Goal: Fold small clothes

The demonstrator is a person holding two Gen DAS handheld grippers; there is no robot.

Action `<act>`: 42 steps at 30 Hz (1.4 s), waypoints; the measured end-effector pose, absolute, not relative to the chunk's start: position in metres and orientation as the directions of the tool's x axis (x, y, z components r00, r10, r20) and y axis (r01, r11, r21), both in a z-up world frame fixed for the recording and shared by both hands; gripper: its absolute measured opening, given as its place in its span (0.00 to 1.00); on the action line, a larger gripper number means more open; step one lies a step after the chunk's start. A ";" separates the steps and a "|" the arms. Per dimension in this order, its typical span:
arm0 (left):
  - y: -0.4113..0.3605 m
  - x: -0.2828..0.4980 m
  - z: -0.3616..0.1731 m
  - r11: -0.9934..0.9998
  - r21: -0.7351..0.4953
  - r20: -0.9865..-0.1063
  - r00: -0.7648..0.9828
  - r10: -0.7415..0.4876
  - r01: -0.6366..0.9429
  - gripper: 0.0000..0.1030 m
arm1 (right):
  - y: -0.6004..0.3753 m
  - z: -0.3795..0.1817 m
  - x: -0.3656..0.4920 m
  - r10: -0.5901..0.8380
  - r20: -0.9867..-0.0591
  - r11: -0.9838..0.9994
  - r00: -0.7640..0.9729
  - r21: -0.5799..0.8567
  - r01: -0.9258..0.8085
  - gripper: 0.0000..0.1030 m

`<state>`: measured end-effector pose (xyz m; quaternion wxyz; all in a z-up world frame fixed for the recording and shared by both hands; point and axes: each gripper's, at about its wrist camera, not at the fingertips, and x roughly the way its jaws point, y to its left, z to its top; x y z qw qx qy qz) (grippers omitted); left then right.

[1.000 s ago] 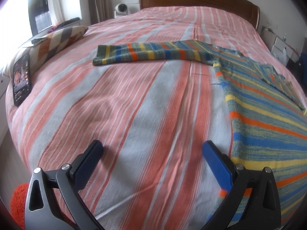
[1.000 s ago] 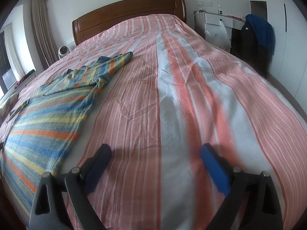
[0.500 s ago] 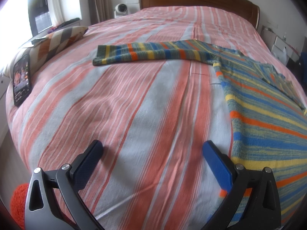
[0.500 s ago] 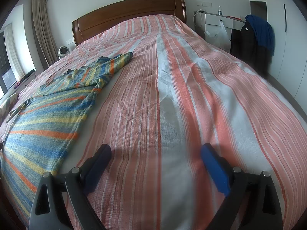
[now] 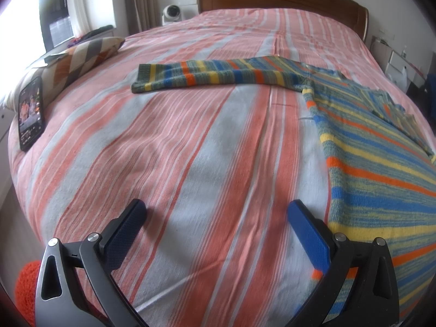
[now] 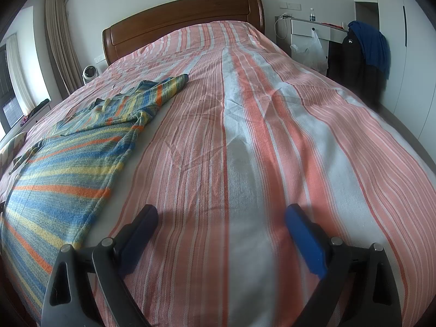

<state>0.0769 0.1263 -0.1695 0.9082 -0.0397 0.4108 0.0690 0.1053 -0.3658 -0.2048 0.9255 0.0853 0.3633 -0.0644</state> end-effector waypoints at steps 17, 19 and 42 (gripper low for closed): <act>0.126 0.077 -0.169 0.987 -0.015 -0.752 0.653 0.093 -0.158 1.00 | -0.366 -0.205 0.105 -0.058 -0.684 0.977 0.728 0.110 0.181 0.91; 0.126 0.077 -0.170 0.987 -0.015 -0.752 0.653 0.093 -0.158 1.00 | -0.366 -0.205 0.105 -0.058 -0.684 0.977 0.728 0.110 0.181 0.91; 0.238 0.141 -0.099 0.932 -0.285 -0.729 0.682 -0.060 -0.224 0.99 | -0.366 -0.205 0.105 -0.056 -0.682 0.978 0.730 0.111 0.178 0.91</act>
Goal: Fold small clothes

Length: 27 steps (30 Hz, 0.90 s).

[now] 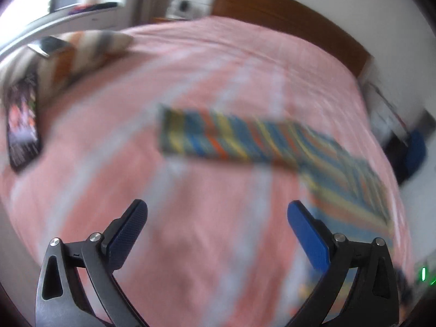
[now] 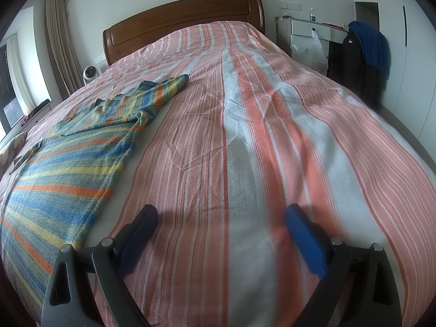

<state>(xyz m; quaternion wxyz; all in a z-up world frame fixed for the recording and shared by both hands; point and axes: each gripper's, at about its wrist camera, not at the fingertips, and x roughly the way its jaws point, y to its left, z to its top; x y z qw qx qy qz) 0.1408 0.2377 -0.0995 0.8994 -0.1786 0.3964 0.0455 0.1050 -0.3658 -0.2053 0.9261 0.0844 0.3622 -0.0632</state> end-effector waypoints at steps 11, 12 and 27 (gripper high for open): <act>0.262 0.256 -0.152 0.946 -0.126 -0.878 0.477 0.034 -0.300 0.34 | -0.366 -0.205 0.105 -0.054 -0.680 0.978 0.731 0.112 0.177 0.91; 0.253 0.256 -0.153 0.954 -0.078 -0.872 0.484 0.076 -0.290 0.16 | -0.366 -0.205 0.105 -0.055 -0.680 0.978 0.731 0.112 0.177 0.91; -0.012 0.255 0.010 0.949 -0.112 -0.672 0.681 -0.291 0.295 0.03 | -0.366 -0.205 0.105 -0.051 -0.678 0.978 0.734 0.116 0.175 0.92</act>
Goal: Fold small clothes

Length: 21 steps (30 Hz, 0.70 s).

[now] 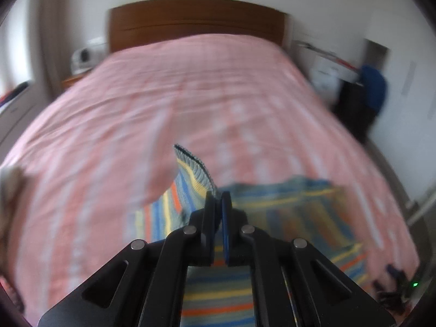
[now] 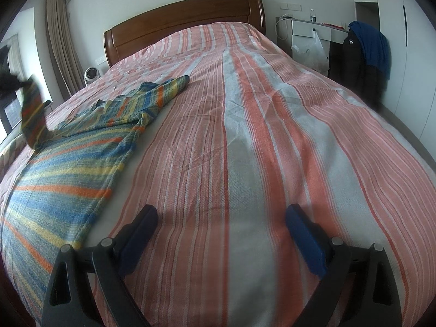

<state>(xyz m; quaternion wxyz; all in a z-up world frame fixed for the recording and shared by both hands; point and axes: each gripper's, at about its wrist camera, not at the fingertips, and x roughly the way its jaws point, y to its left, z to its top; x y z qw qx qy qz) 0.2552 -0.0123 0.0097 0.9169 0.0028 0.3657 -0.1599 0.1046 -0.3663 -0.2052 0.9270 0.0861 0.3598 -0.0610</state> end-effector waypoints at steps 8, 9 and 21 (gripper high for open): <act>-0.092 0.259 -0.059 0.919 -0.078 -0.794 0.533 -0.291 0.386 0.89 | -0.366 -0.205 0.105 -0.049 -0.677 0.978 0.734 0.117 0.174 0.92; -0.080 0.262 -0.063 0.930 -0.058 -0.801 0.540 -0.260 0.362 0.89 | -0.366 -0.205 0.105 -0.049 -0.676 0.978 0.735 0.117 0.173 0.92; 0.065 0.255 -0.150 1.000 0.004 -0.892 0.452 -0.008 0.025 0.97 | -0.366 -0.206 0.106 -0.047 -0.676 0.979 0.736 0.116 0.170 0.92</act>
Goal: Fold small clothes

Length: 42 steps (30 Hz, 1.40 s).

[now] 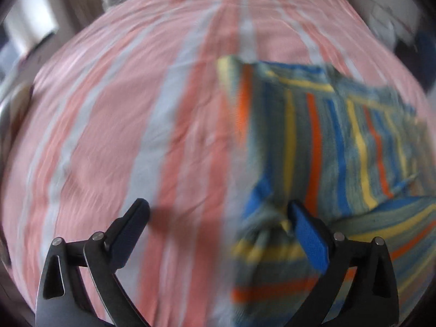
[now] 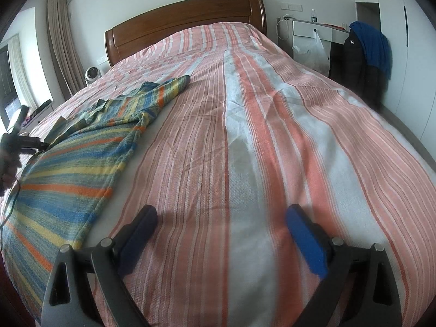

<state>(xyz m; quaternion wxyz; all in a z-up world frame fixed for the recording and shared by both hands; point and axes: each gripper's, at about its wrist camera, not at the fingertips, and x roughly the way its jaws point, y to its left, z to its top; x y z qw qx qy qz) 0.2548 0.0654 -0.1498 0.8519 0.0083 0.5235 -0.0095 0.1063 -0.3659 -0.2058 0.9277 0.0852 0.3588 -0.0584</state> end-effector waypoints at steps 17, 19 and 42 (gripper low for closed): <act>0.137 0.149 -0.099 0.983 0.186 -0.784 0.601 0.157 -0.015 0.99 | -0.366 -0.206 0.108 -0.050 -0.677 0.979 0.734 0.112 0.170 0.93; 0.144 0.149 -0.133 0.991 0.130 -0.797 0.591 0.129 -0.041 0.99 | -0.366 -0.206 0.107 -0.050 -0.677 0.979 0.735 0.112 0.170 0.93; 0.160 0.126 -0.179 0.992 0.009 -0.735 0.672 0.091 -0.124 1.00 | -0.366 -0.207 0.105 -0.057 -0.667 0.980 0.743 0.104 0.168 0.93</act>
